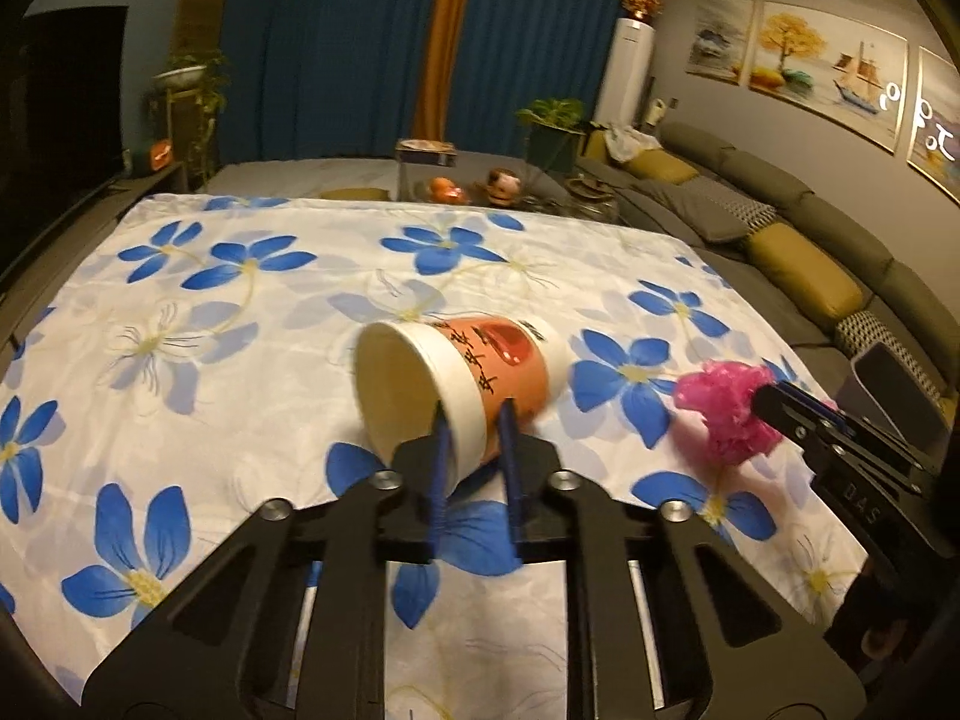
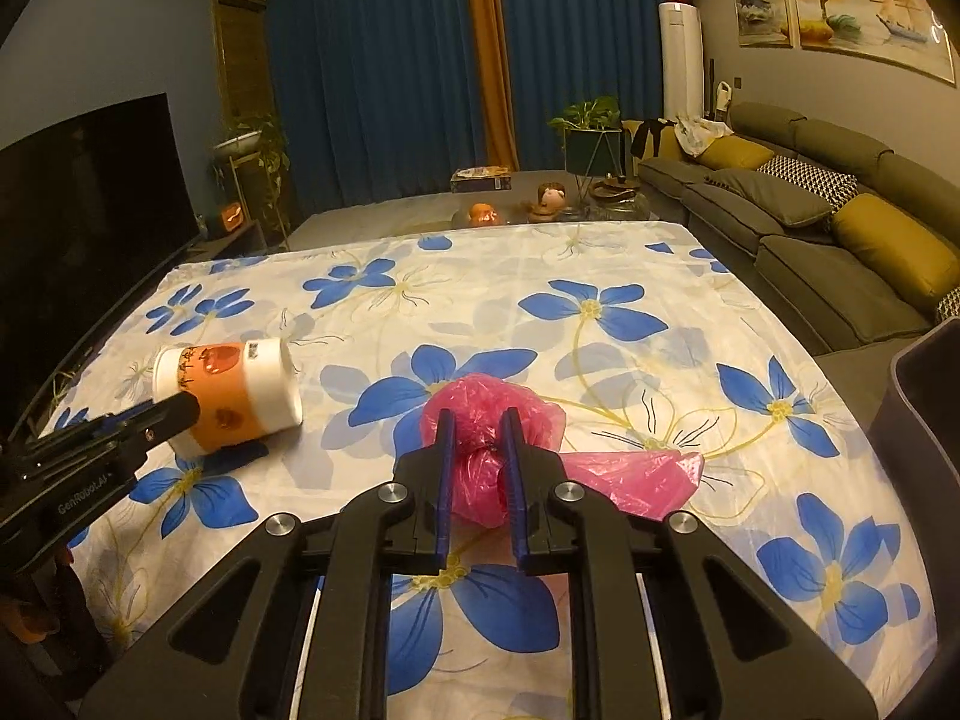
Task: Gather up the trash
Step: 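Grasp the pink plastic bag with the right tool while the left tool grasps the white-orange cup, then lift the pink bag and paper cup and carry both over the grey bin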
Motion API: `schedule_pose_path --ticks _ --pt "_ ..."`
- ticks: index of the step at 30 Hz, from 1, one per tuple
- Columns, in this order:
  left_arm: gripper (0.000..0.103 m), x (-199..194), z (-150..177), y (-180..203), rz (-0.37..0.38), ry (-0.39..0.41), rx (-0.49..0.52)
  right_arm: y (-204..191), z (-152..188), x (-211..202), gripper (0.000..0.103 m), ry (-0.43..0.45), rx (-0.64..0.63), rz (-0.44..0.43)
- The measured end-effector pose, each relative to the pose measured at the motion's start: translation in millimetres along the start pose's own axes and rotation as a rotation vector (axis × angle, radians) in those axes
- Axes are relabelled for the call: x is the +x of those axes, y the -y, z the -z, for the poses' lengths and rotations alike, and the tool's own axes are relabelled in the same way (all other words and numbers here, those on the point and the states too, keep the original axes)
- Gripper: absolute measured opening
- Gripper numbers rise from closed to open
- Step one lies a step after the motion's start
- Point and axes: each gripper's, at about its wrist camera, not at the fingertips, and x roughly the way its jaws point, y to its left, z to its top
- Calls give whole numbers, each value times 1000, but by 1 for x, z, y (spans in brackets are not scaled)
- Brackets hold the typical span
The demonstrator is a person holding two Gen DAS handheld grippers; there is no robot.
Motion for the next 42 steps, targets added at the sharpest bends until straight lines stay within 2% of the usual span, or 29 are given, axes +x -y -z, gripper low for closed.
schedule_pose_path --ticks 3,9,14,28,35,42 --pt "2 -3 1 5 2 9 18 -1 0 -1 16 7 -4 -6" --pt "2 -13 6 16 -34 12 34 -3 3 -8 10 16 -23 -10" --pt "2 -39 8 36 -68 49 68 1 5 -27 8 41 -32 -17" --pt "2 -123 26 82 -104 136 116 28 15 -132 7 152 -30 -52" --pt "2 -155 36 117 -88 178 157 33 22 -184 7 207 -55 -78" --pt "2 -170 42 152 -53 194 199 48 27 -211 7 232 -46 -71"
